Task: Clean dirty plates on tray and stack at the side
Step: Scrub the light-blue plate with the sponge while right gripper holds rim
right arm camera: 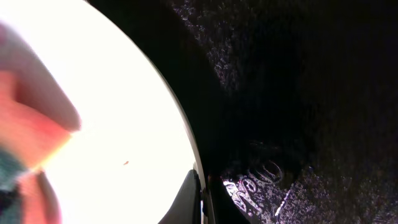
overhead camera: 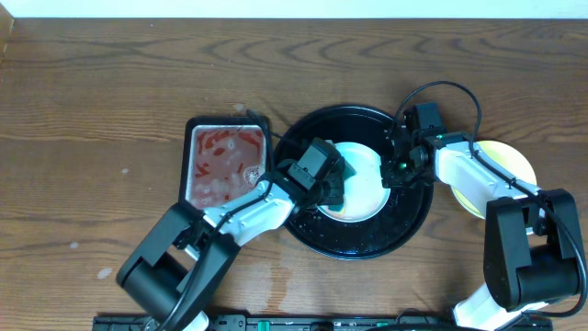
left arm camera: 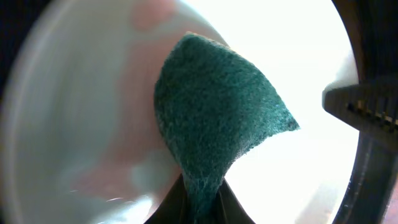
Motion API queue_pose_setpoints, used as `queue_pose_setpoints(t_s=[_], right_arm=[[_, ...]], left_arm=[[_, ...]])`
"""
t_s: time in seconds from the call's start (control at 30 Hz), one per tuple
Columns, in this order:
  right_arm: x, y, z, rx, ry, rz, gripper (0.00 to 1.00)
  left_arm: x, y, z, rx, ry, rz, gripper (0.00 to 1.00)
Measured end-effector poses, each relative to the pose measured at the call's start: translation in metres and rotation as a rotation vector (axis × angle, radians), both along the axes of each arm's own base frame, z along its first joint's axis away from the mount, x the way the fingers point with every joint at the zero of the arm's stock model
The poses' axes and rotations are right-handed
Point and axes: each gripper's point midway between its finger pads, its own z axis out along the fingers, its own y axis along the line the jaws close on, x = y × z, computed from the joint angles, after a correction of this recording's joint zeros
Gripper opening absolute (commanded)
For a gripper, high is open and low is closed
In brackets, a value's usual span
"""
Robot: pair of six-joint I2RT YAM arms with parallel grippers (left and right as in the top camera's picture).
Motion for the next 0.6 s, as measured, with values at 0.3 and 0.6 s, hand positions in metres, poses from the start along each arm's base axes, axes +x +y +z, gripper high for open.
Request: queue_pose_setpoints(t_s=[0.3,0.6], right_arm=[[0.0,0.0,0.0,0.0,0.0,0.0,0.01],[0.0,0.0,0.0,0.0,0.0,0.0,0.01]], left_arm=[[0.026,-0.006,0.024,-0.091,-0.111,0.1,0.07],[0.042,-0.037,0.036,-0.263,-0.138,0.189,0.07]])
